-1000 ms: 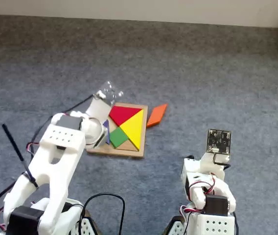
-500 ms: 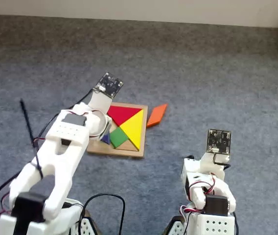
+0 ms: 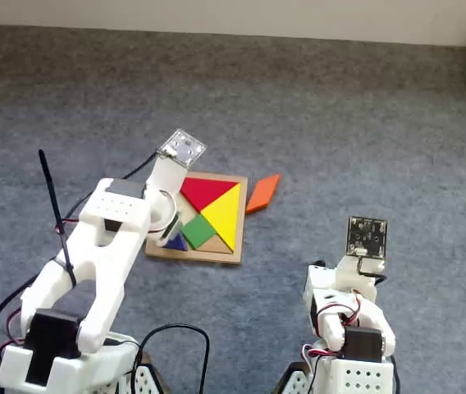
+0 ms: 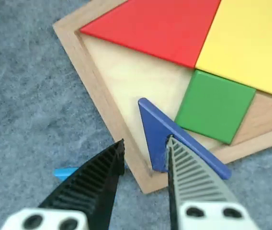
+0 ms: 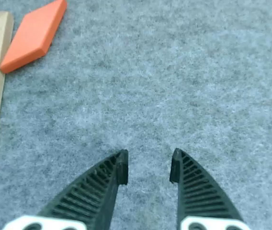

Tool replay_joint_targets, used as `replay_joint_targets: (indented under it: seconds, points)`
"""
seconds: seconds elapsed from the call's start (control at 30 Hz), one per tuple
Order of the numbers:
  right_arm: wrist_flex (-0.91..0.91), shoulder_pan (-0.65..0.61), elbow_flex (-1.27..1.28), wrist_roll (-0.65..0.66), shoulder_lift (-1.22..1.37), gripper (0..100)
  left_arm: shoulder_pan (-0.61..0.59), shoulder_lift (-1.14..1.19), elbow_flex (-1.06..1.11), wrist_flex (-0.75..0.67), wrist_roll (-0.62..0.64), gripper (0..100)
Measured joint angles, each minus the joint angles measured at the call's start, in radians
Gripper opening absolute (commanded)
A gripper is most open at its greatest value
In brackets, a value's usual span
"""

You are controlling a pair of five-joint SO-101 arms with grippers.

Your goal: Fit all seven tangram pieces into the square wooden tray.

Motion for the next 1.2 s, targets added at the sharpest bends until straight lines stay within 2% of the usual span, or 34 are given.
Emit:
replay_joint_targets:
  seconds: [0.23, 0.5, 0.63, 0.83, 1.03, 1.2]
  points:
    - [0.0, 0.0, 0.0, 0.0, 0.0, 15.6, 0.005, -0.02, 0.002, 0.041, -0.002, 15]
    - [0.0, 0.0, 0.0, 0.0, 0.0, 15.6, -0.002, -0.272, 0.002, 0.087, -0.002, 15]
    - [0.0, 0.0, 0.0, 0.0, 0.0, 15.6, -0.077, -0.299, 0.002, 0.087, -0.002, 16]
    - [0.0, 0.0, 0.0, 0.0, 0.0, 15.6, -0.232, -0.302, 0.002, 0.158, -0.002, 26]
    - [0.0, 0.0, 0.0, 0.0, 0.0, 15.6, -0.356, -0.302, 0.008, 0.218, 0.141, 29]
    - [0.0, 0.0, 0.0, 0.0, 0.0, 15.6, -0.367, -0.304, 0.084, 0.219, 0.239, 30]
